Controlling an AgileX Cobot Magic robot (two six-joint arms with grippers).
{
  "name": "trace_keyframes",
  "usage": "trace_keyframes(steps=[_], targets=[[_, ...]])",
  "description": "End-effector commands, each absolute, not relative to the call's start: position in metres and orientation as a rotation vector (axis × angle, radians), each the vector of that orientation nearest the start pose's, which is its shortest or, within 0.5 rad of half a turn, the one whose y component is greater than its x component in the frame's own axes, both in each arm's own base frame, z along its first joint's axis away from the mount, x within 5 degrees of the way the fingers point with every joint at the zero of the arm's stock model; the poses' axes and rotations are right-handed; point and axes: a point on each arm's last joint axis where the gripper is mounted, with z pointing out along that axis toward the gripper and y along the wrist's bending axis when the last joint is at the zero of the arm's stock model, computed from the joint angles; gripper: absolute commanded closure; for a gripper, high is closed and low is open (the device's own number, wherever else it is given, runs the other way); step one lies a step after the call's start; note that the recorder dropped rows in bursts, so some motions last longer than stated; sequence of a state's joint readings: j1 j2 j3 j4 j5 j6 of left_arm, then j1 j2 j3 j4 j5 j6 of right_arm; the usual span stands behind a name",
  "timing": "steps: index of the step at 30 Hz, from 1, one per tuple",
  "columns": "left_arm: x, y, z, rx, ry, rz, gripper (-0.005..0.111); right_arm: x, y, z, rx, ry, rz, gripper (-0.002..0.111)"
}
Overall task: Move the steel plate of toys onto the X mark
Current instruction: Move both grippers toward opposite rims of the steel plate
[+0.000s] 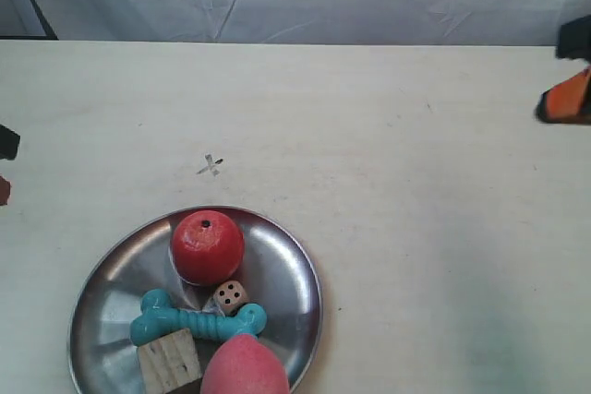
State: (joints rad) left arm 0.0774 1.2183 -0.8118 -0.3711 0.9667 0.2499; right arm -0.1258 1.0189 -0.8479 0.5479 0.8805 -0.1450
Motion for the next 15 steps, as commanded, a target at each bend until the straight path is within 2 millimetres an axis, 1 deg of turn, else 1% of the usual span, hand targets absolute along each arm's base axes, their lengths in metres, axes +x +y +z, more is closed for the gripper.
trace_keyframes(steps=[1,4,6,7,10,12,15], targets=[[0.218,-0.012,0.244,0.016,2.855,-0.444,0.103,0.221,0.026,0.282,0.125,2.581,0.817,0.096],[0.222,-0.016,0.232,0.096,2.845,-0.499,0.091,0.227,0.042,0.255,0.087,2.645,0.983,0.067],[0.222,-0.019,0.222,0.094,2.848,-0.569,0.081,0.228,0.052,0.238,0.107,2.68,1.021,0.052],[0.222,-0.021,0.218,0.09,2.852,-0.607,0.075,0.228,0.057,0.23,0.113,2.697,1.016,0.049],[0.224,-0.023,0.2,0.069,2.903,-0.657,0.061,0.226,0.073,0.21,0.119,2.731,0.994,0.049],[0.225,-0.023,0.191,0.05,2.939,-0.675,0.057,0.224,0.086,0.202,0.107,2.746,0.997,0.051],[0.233,-0.023,0.178,-0.009,2.949,-0.701,0.056,0.221,0.104,0.197,0.089,2.769,1.024,0.05]])
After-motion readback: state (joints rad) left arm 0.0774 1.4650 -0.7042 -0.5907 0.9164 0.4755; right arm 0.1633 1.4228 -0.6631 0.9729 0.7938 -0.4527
